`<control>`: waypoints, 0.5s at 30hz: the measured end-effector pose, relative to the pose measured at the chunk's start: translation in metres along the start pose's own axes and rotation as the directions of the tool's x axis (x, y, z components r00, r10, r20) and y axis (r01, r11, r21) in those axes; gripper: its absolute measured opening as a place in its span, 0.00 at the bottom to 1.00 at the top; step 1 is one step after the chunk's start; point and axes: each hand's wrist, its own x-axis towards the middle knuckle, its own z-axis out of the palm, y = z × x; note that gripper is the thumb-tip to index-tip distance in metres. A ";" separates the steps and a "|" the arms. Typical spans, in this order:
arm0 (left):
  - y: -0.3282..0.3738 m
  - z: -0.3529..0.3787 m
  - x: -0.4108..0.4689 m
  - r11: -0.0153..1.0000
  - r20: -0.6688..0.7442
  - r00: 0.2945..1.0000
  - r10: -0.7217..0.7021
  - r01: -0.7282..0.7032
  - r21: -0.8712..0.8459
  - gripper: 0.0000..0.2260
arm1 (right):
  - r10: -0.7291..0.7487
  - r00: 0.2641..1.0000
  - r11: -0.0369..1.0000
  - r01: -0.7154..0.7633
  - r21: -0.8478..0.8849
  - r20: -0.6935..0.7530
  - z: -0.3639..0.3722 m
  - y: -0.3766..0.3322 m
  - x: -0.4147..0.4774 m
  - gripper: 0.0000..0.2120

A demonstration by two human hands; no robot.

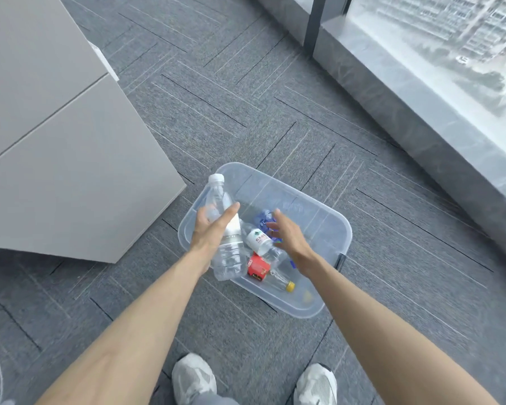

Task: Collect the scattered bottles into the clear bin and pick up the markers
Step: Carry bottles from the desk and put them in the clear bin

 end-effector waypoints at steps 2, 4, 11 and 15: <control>0.007 0.010 -0.008 0.999 0.105 0.994 -0.017 0.021 -0.042 0.38 | -0.016 0.989 0.999 0.009 0.048 0.147 0.018 -0.022 -0.016 0.25; 0.014 0.019 -0.010 0.991 0.214 0.975 -0.063 0.087 -0.101 0.38 | -0.074 0.982 0.997 0.077 -0.006 0.176 0.032 -0.034 -0.023 0.26; 0.013 0.008 0.000 0.994 0.249 0.967 -0.060 0.081 -0.076 0.33 | -0.127 0.984 0.986 0.112 -0.120 -0.128 0.008 -0.017 -0.023 0.26; 0.005 -0.007 0.025 0.998 0.131 0.991 -0.036 0.042 -0.043 0.29 | -0.107 0.972 0.930 0.024 -0.366 -0.208 -0.010 -0.003 0.000 0.39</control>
